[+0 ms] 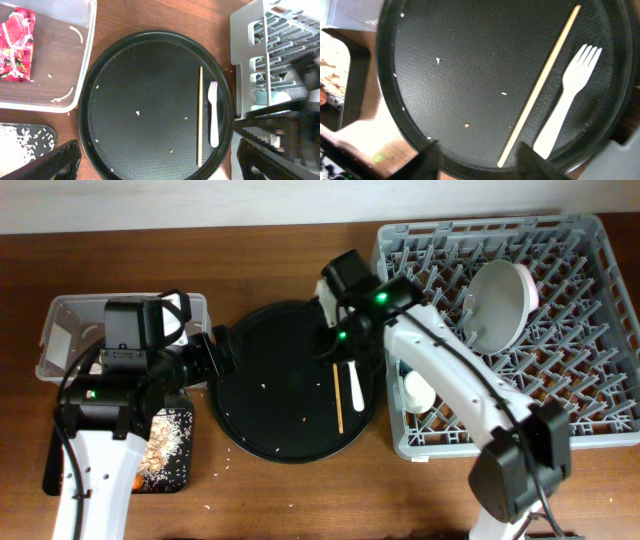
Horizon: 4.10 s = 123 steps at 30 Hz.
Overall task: Sort waste into correct bins and load items into the dishwasher rack
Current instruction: 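Grasp the white fork on the round tray with the right gripper, then insert the white fork upright into the rack with right gripper, then grasp the wooden chopstick on the round tray with the right gripper, then insert the chopstick upright into the rack with right gripper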
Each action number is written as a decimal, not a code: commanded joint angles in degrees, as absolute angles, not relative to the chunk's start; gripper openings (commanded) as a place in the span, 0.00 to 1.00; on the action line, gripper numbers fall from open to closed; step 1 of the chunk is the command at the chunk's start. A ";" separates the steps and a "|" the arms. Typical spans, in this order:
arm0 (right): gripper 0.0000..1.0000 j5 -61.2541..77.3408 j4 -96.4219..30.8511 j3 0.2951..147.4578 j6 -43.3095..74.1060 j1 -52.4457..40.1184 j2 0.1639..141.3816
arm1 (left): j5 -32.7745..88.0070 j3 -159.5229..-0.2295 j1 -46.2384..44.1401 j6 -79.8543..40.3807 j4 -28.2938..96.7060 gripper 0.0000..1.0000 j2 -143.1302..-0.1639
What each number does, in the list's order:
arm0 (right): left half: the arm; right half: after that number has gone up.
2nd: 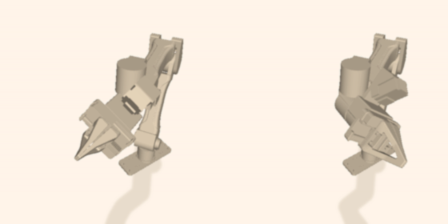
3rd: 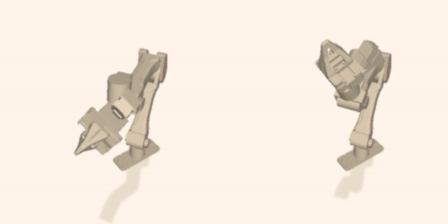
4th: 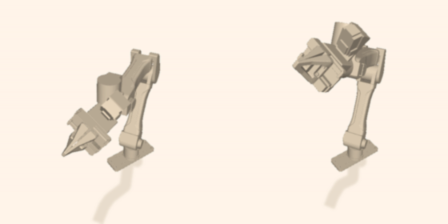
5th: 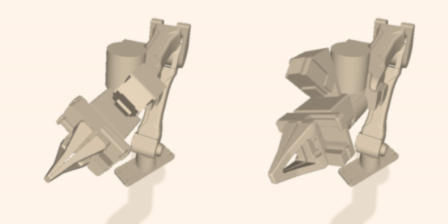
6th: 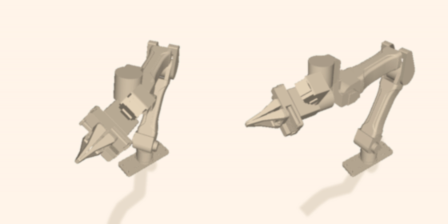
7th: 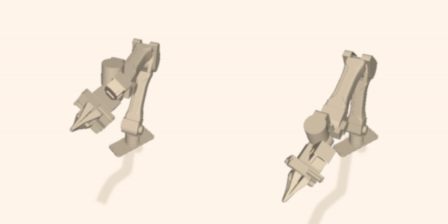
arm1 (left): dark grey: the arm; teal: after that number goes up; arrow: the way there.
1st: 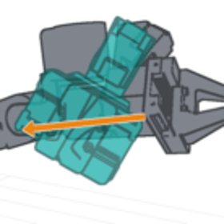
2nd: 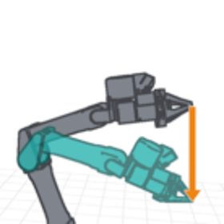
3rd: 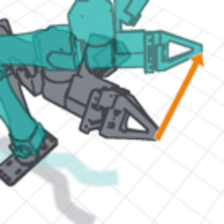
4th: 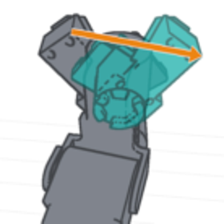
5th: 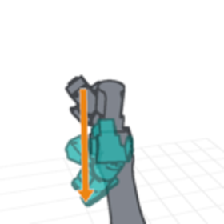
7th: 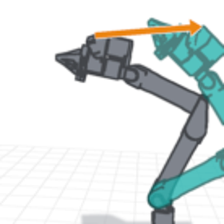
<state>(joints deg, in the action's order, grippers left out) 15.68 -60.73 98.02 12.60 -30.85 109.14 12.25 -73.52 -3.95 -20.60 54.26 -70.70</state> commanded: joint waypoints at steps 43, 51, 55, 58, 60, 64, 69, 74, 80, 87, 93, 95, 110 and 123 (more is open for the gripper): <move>0.04 -4.91 -65.06 107.04 24.77 -29.98 127.00 | 12.67 -74.41 -3.62 -20.10 54.17 0.99 -70.15; 0.04 -3.49 -88.38 137.01 13.15 -20.05 127.00 | 12.69 -74.41 -3.62 -20.10 54.17 0.99 -70.15; 0.04 -3.64 -92.12 138.91 5.69 -6.46 127.00 | 12.69 -74.41 -3.62 -20.10 54.17 0.99 -70.15; 0.04 -3.57 -91.02 137.19 -1.17 1.67 127.02 | 12.69 -74.41 -3.62 -20.10 54.17 0.99 -70.15; 0.04 -3.33 -86.41 133.23 -2.83 3.36 127.04 | 12.67 -74.41 -3.62 -20.10 54.17 0.99 -70.15; 0.05 -0.14 -79.37 125.58 -6.00 2.59 127.04 | 12.69 -74.41 -3.62 -20.10 54.17 0.99 -70.15; 0.04 6.04 -74.48 118.19 -6.66 2.59 127.04 | 12.67 -74.41 -3.62 -20.10 54.17 0.99 -70.15; 0.44 6.00 -73.49 117.69 -6.63 2.59 127.02 | 12.69 -74.41 -3.62 -20.10 54.17 0.99 -70.15; 0.48 5.85 -81.14 129.14 -5.04 0.93 127.00 | 12.69 -74.41 -3.62 -20.10 54.17 0.99 -70.15; 0.42 6.02 -92.79 134.89 13.13 -19.38 127.02 | 12.69 -74.41 -3.62 -20.10 54.17 0.99 -70.15; 0.41 2.57 -89.52 129.21 27.14 -31.33 127.02 | 12.67 -74.41 -3.62 -20.10 54.17 0.99 -70.15; 0.41 2.55 -83.31 120.53 29.32 -32.60 127.02 | 12.69 -74.41 -3.62 -20.10 54.17 0.99 -70.15; 0.04 4.32 -54.17 90.96 35.03 -32.60 127.02 | 12.67 -74.41 -3.62 -20.10 54.17 0.99 -70.15; 0.04 3.57 -86.00 131.70 3.09 -7.81 123.79 | 12.69 -74.41 -3.62 -20.10 54.17 0.99 -70.15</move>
